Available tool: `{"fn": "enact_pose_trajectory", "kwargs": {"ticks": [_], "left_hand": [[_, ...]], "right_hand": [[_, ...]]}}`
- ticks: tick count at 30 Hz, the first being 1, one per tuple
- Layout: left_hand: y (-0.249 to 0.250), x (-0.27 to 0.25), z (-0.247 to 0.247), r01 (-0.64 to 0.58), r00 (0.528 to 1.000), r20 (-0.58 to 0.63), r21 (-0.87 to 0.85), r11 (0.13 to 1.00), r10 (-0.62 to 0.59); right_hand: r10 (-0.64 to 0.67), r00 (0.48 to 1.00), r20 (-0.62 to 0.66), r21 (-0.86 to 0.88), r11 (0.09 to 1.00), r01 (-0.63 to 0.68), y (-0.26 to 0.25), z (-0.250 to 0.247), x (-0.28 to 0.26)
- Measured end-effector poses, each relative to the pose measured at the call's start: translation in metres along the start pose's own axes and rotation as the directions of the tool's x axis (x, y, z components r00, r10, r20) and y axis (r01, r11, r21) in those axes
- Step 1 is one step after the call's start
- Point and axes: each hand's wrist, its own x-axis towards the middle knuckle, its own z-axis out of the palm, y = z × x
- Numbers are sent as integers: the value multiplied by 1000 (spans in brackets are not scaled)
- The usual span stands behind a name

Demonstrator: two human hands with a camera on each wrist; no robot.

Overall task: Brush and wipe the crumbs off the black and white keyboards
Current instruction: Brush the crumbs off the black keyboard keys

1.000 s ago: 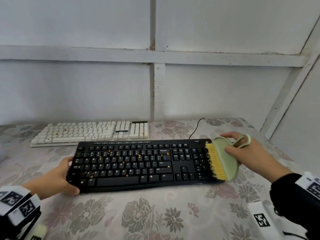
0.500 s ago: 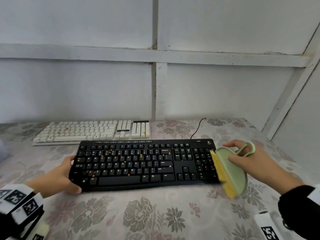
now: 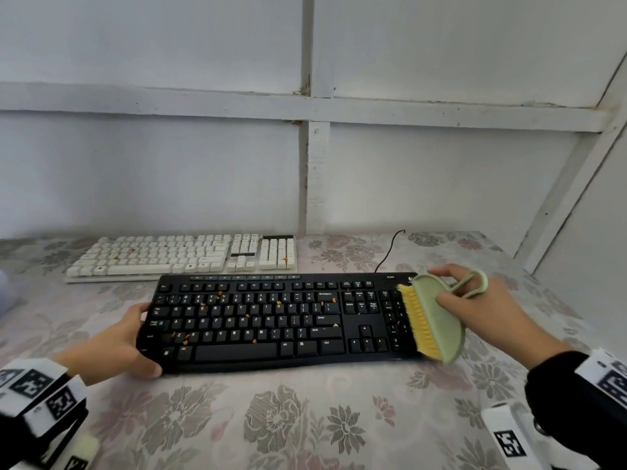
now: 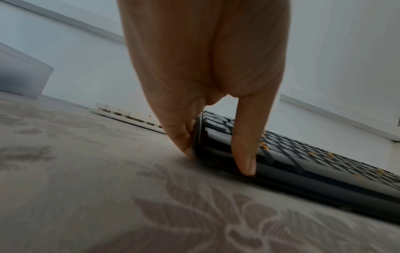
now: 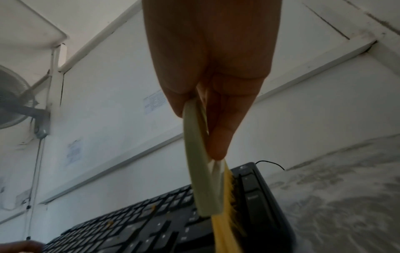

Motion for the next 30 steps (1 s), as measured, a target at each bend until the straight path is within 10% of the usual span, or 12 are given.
{"fn": "enact_pose_trajectory", "kwargs": {"ticks": [9,16,22,30], "left_hand": [[-2,0,-1,-2,1000,-15,8,1000,2],[3,-4,2,-8,1000,-6,-20,1000,8],[2,-3,1,-6,1000,-10,-20,1000,6],[3,-3,1,-1,1000,-2,-10,1000,1]], "right_hand": [[-8,990,-140,75,997,19,-14,-5,15],[28,999,34,-22,999,-28,-5,-2,1],[-5,990,-144,78,997,16,-13,-2,17],[6,998,65,-10,1000,-6,-3,-1,-10]]}}
